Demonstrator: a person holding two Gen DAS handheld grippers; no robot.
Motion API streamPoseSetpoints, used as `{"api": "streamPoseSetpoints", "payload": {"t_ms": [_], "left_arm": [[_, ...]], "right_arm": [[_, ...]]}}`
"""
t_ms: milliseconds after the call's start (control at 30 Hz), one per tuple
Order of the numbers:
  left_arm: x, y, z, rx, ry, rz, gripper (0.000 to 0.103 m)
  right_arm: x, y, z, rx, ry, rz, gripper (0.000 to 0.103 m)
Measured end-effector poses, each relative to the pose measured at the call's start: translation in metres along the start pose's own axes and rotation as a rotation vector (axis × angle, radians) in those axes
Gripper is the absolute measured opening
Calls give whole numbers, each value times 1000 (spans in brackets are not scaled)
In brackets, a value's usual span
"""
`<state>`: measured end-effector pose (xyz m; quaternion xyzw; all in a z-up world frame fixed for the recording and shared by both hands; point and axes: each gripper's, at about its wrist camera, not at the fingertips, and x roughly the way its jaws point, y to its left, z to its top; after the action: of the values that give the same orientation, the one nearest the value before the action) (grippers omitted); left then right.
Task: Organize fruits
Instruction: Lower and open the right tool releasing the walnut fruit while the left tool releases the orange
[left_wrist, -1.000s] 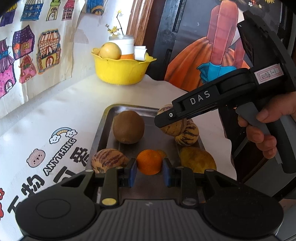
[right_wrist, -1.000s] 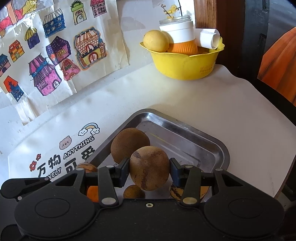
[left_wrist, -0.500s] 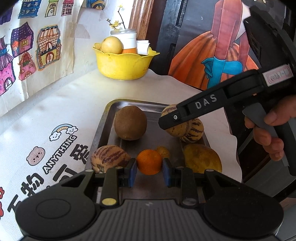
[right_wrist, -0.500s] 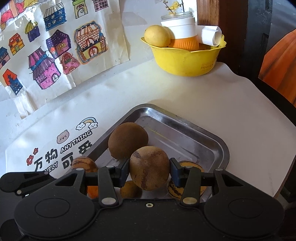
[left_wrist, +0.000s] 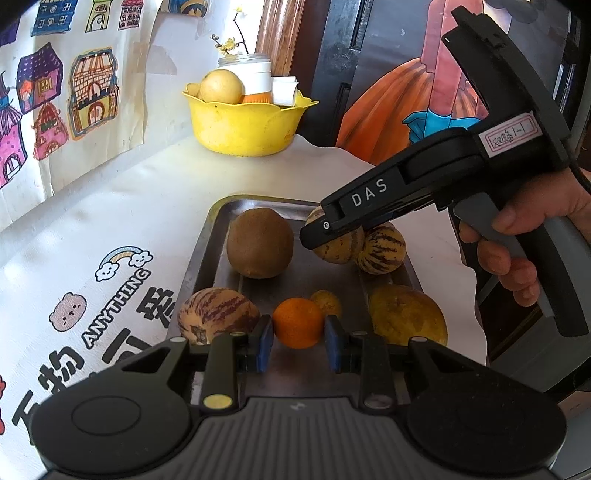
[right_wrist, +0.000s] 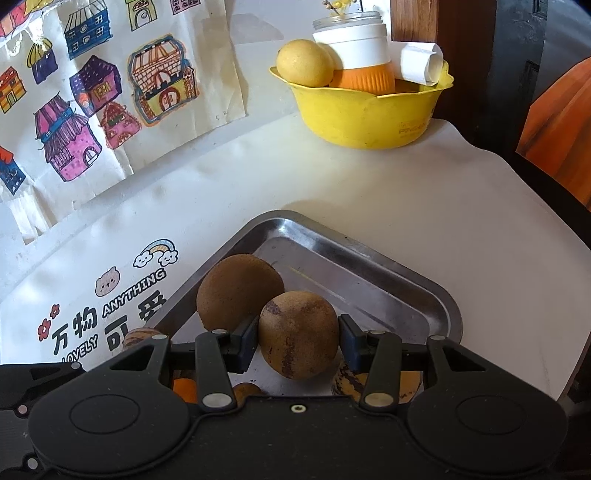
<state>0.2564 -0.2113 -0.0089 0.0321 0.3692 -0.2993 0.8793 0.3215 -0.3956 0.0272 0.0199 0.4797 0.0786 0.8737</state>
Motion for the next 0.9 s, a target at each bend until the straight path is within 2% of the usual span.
{"api": "streamPoseSetpoints", "payload": {"t_ms": [400, 900], "left_arm": [[0, 1, -1, -16, 11, -2, 33], [-1, 4, -1, -35, 13, -9, 34]], "right_arm": [[7, 8, 2, -43, 26, -28, 49], [4, 6, 0, -47, 20, -22, 50]]}}
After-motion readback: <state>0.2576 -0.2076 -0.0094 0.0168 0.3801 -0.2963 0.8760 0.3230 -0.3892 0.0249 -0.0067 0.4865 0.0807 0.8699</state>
